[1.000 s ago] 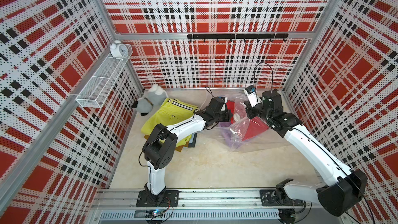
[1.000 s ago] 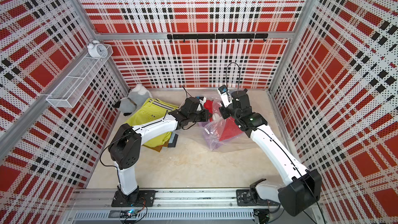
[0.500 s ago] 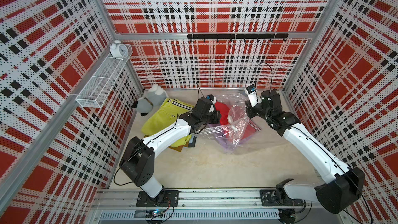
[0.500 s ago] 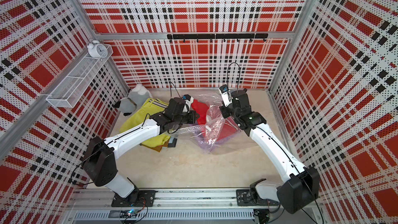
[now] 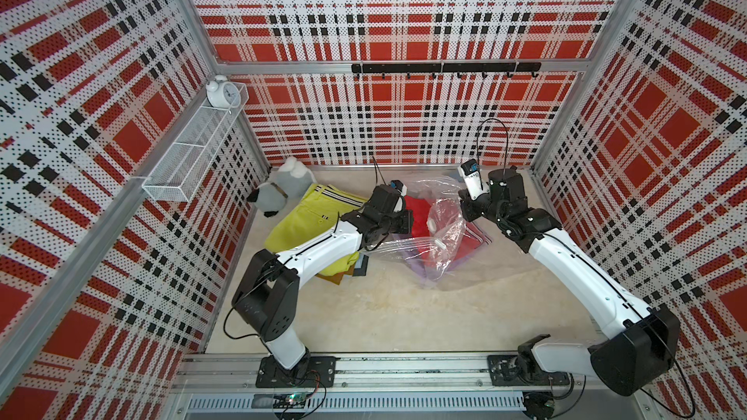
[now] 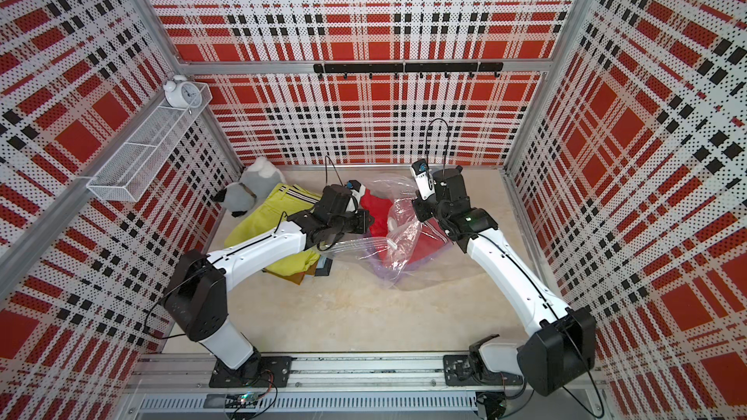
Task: Take the trousers out of the vacuum bag
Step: Take out the trousers from the vacuum bag.
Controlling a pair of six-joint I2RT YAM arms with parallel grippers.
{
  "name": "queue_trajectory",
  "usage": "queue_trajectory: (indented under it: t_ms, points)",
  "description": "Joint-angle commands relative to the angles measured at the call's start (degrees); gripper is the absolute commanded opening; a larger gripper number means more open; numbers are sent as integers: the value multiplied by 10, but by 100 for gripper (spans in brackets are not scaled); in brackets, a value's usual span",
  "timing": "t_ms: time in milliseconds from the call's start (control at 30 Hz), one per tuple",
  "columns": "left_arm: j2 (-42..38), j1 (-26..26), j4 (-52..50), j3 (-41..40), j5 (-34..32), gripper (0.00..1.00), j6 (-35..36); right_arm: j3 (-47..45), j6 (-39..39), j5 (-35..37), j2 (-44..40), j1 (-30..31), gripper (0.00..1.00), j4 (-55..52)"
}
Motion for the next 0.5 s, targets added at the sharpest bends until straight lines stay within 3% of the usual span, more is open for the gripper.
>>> queue_trajectory:
  t_ms: [0,167,467]
  points:
    - [42,-13,44,59,7,0,22,1,25,33,-8,-36,0,0]
    - [105,-24,44,136,25,0,29,-12,47,54,-22,-77,0,-1]
    - [195,-52,-5,295,62,0,41,-18,57,78,-12,-90,0,-2]
